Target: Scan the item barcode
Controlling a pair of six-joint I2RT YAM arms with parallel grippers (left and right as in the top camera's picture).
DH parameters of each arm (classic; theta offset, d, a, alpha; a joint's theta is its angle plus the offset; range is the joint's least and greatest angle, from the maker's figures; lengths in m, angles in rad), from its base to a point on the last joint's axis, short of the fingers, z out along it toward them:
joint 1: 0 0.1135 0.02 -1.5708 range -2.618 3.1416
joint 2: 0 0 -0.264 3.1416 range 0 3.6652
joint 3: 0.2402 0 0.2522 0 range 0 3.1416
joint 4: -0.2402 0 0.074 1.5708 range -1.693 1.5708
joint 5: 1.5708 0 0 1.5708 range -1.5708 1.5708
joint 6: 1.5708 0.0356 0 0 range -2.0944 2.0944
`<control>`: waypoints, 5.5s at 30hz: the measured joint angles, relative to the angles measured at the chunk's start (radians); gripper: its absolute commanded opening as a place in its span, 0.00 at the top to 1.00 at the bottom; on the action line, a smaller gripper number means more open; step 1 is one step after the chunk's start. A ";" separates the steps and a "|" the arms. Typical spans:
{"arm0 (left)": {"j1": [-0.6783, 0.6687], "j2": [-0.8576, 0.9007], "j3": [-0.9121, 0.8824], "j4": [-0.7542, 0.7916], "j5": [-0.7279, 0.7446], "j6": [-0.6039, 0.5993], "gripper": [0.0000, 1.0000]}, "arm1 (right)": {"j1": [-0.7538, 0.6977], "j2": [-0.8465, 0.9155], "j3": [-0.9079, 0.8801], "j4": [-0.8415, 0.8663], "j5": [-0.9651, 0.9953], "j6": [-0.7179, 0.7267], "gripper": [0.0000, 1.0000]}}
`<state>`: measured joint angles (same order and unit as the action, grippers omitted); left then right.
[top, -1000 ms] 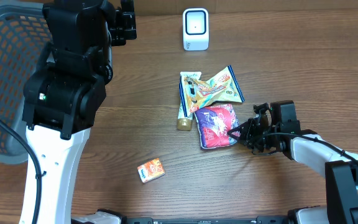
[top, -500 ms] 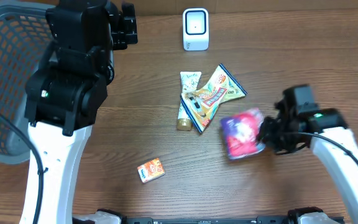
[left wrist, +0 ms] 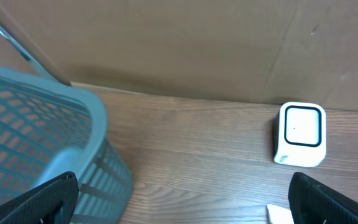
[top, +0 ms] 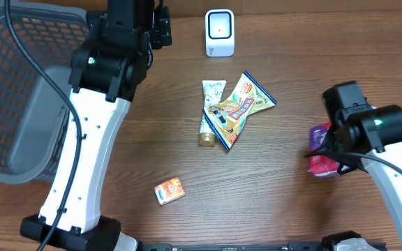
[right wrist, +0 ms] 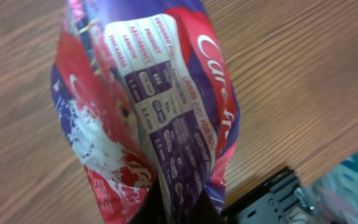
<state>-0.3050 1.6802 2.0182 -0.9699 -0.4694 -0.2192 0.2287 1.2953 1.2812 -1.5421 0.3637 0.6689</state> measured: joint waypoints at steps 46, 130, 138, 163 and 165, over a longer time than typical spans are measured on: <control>0.352 0.114 0.000 -0.019 0.340 -0.123 0.00 | 0.681 0.726 0.025 0.270 0.463 0.048 0.79; 0.366 0.115 0.000 -0.205 0.380 -0.119 0.00 | -0.575 0.297 -0.857 1.496 -1.376 -0.311 0.00; 0.366 0.115 0.000 -0.227 0.369 -0.119 0.00 | -0.381 0.284 -0.869 1.600 -1.296 -0.145 0.01; 0.365 0.115 0.000 -0.248 0.360 -0.118 0.00 | -0.288 0.292 -0.876 1.658 -1.063 -0.045 0.96; 0.365 0.115 0.000 -0.249 0.360 -0.118 0.00 | -0.288 0.288 -0.875 1.646 -1.065 -0.084 0.96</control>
<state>0.0605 1.7950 2.0182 -1.2190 -0.1093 -0.3374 -0.0593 1.5829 0.4065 0.1043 -0.7013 0.5854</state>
